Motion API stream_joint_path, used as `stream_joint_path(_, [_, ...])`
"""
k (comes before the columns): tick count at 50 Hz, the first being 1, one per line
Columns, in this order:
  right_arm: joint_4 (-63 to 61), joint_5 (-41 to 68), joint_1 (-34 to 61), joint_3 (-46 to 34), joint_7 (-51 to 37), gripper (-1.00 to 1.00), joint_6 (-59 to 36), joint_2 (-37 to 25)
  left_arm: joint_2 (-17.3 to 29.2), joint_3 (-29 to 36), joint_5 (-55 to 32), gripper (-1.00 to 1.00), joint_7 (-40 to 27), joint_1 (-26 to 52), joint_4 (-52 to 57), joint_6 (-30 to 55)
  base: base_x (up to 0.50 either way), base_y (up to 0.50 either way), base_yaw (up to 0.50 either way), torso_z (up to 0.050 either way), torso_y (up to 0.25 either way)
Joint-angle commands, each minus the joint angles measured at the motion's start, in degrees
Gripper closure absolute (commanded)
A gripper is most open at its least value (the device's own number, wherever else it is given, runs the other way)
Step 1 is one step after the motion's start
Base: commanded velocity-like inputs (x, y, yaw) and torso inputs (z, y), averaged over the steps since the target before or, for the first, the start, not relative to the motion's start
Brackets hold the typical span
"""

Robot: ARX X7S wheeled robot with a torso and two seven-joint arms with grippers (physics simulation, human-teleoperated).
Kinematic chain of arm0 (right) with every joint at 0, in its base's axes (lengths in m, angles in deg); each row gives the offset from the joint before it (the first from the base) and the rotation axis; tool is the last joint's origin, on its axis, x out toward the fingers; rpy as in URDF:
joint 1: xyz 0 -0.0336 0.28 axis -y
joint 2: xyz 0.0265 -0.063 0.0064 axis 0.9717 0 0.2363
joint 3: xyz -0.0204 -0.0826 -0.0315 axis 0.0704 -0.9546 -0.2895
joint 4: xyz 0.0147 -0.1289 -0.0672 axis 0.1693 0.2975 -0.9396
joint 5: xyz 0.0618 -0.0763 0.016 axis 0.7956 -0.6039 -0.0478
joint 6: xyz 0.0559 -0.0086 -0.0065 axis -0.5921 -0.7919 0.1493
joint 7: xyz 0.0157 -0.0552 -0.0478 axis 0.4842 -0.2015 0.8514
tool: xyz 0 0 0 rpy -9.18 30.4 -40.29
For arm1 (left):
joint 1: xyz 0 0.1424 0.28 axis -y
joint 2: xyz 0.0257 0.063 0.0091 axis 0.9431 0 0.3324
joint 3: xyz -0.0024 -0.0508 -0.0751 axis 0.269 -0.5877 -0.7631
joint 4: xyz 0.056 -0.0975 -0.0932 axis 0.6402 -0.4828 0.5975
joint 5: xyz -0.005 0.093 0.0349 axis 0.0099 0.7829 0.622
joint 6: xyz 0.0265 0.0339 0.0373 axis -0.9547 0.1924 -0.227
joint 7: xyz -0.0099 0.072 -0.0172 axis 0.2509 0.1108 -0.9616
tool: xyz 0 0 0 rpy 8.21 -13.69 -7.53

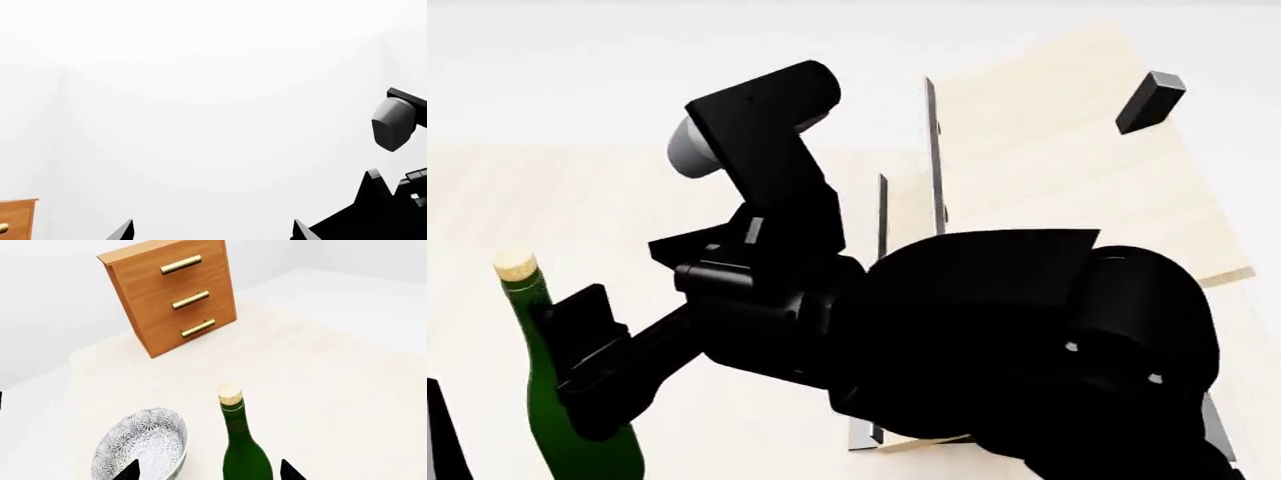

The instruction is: Put the wine bottle on the wine rack.

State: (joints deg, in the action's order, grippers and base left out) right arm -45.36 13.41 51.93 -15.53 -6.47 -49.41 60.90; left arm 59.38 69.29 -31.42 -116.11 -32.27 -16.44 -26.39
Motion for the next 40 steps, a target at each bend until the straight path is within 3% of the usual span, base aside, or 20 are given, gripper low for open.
stream_joint_path(1, [1.6,-3.2,-0.5,-3.3,2.7,-1.00,2.8,0.5,0.2,0.1,-0.1,-1.00,-0.1,0.0,0.0,-0.1,0.00,0.00,0.00,0.000,0.000])
stream_joint_path(40, [11.3,-12.7,-1.1,-9.5,9.3,-1.00,16.9,5.8,0.6,0.6,-0.2,-1.00,-0.6,-0.1,-0.5,-0.8,0.00,0.00,0.00,0.000,0.000])
